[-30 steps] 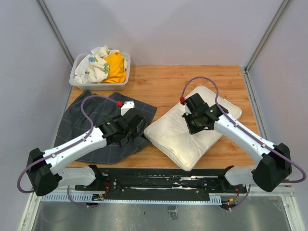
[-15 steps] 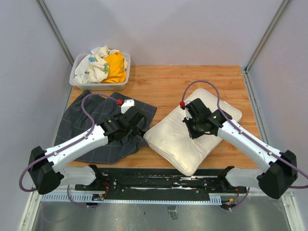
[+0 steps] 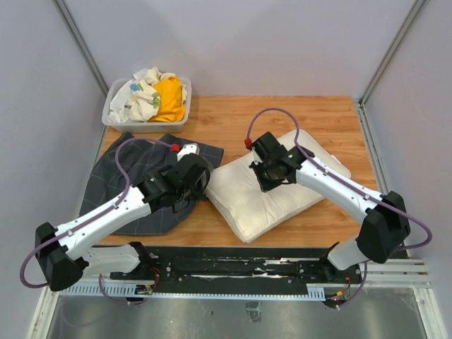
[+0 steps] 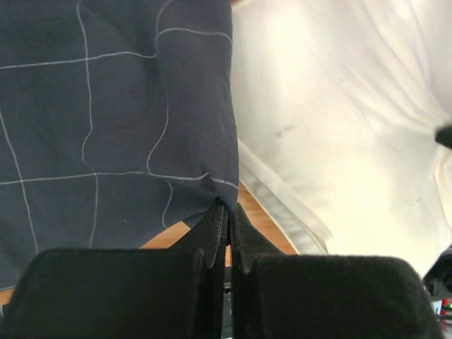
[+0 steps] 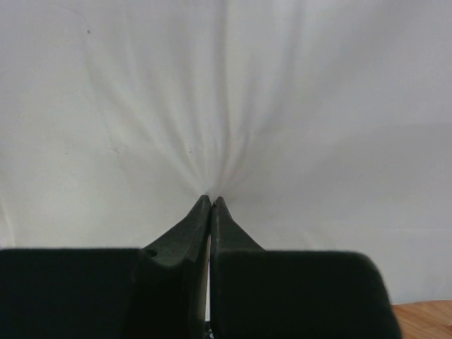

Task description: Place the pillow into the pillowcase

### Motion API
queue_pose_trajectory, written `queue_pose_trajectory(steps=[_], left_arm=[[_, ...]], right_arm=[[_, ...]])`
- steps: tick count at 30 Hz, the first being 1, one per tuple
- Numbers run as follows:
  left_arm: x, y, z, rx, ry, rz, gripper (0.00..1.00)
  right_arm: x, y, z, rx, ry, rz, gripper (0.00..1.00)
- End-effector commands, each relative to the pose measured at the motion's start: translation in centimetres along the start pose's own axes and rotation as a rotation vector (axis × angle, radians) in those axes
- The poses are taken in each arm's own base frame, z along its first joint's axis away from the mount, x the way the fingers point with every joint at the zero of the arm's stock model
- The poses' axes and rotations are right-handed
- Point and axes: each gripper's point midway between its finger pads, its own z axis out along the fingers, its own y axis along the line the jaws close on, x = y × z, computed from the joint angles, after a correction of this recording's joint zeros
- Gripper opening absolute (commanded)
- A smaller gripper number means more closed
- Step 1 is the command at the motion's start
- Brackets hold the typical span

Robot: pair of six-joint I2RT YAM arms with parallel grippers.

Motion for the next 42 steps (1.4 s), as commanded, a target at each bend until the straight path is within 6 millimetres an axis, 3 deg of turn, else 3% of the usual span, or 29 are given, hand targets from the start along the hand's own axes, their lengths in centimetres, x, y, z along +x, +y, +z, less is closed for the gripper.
queue_pose_trajectory(steps=[1, 6, 13, 19, 25, 38, 42], left_arm=[[-0.3, -0.9, -1.2, 0.071, -0.010, 0.007, 0.00], [0.4, -0.5, -1.2, 0.074, 0.006, 0.015, 0.00], [1.3, -0.6, -0.8, 0.093, 0.027, 0.025, 0.00], [1.0, -1.8, -1.0, 0.143, 0.033, 0.044, 0.00], [-0.8, -1.4, -1.6, 0.099, -0.019, 0.073, 0.00], [-4.6, -2.7, -3.2, 0.088, -0.087, 0.098, 0.00], [-4.8, -2.5, -3.1, 0.072, -0.092, 0.111, 0.00]], right_arm=[[-5.8, 0.6, -1.7, -0.001, -0.158, 0.023, 0.01], [-8.2, 0.6, -3.3, -0.005, -0.215, 0.015, 0.01], [-9.8, 1.5, -3.9, -0.046, -0.243, 0.005, 0.01], [-9.5, 1.4, -1.6, -0.036, -0.213, 0.001, 0.01], [-8.1, 2.7, 0.3, -0.056, -0.149, -0.045, 0.01], [-5.4, 6.6, -0.7, -0.114, -0.101, -0.204, 0.01], [-4.0, 6.8, -1.2, -0.119, -0.090, -0.201, 0.01]])
